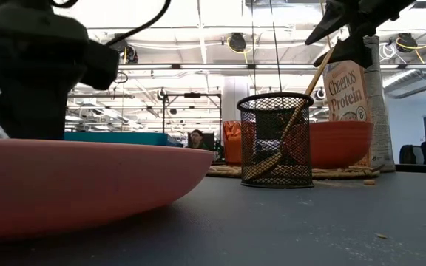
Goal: Arrange a breakfast setting
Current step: Put the pink plate to the left side of the pink bowl on the brown placemat
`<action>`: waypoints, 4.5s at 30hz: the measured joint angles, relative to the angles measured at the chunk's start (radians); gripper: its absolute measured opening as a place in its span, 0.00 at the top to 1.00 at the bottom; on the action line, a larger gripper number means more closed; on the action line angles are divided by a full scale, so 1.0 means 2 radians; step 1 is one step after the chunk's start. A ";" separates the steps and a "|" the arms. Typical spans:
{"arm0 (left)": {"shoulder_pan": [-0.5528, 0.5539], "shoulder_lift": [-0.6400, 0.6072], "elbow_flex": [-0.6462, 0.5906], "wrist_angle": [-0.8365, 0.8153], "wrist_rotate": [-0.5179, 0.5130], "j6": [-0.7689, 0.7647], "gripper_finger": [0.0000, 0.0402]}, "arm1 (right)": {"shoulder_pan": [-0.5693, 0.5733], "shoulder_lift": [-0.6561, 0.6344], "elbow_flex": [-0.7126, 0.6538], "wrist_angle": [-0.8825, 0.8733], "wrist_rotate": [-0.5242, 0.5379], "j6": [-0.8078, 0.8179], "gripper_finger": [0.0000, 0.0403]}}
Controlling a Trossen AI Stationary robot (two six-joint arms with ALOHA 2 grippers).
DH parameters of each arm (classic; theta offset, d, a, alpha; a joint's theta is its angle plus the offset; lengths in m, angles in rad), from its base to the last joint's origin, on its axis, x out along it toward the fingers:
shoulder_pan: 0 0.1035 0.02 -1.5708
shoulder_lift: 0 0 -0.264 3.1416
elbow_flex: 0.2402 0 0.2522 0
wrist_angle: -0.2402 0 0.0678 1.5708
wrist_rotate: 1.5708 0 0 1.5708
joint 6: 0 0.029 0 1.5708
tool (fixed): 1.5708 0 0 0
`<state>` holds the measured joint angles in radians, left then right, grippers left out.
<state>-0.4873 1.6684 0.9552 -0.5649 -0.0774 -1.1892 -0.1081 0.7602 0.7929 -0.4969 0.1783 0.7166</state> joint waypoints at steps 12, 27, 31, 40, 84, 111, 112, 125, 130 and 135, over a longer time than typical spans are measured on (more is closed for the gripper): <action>0.000 0.020 0.000 0.010 0.017 0.001 0.49 | 0.000 0.000 0.000 0.000 0.000 -0.004 0.39; 0.000 0.020 0.000 0.013 0.046 0.001 0.83 | 0.000 0.000 0.000 0.000 0.000 -0.004 0.39; 0.001 0.019 0.000 0.015 0.066 0.005 0.90 | 0.000 0.000 0.000 0.000 0.000 -0.004 0.39; 0.001 0.010 0.001 0.028 0.092 0.028 0.97 | 0.000 0.000 0.000 0.000 0.000 -0.004 0.39; 0.397 -0.161 0.001 0.146 0.098 0.161 0.97 | 0.000 0.000 0.000 0.005 0.000 -0.013 0.39; 0.432 -0.001 0.000 0.227 0.166 0.132 0.98 | 0.000 0.000 0.000 0.007 0.000 -0.015 0.39; 0.434 -0.002 0.000 0.230 0.166 0.132 0.98 | 0.000 0.000 0.000 0.007 0.000 -0.015 0.39; 0.439 0.021 0.000 0.232 0.165 0.121 0.98 | 0.000 0.000 0.000 0.007 0.000 -0.015 0.39; 0.439 0.037 0.000 0.258 0.170 0.111 0.98 | 0.000 0.000 0.000 0.007 0.000 -0.015 0.39; 0.439 0.041 0.000 0.257 0.169 0.113 0.98 | 0.000 0.000 0.000 0.007 0.000 -0.015 0.39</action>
<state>0.3904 1.7494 0.9558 -0.0509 0.2615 -0.9632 -0.1085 0.7605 0.7929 -0.4828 0.1787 0.6865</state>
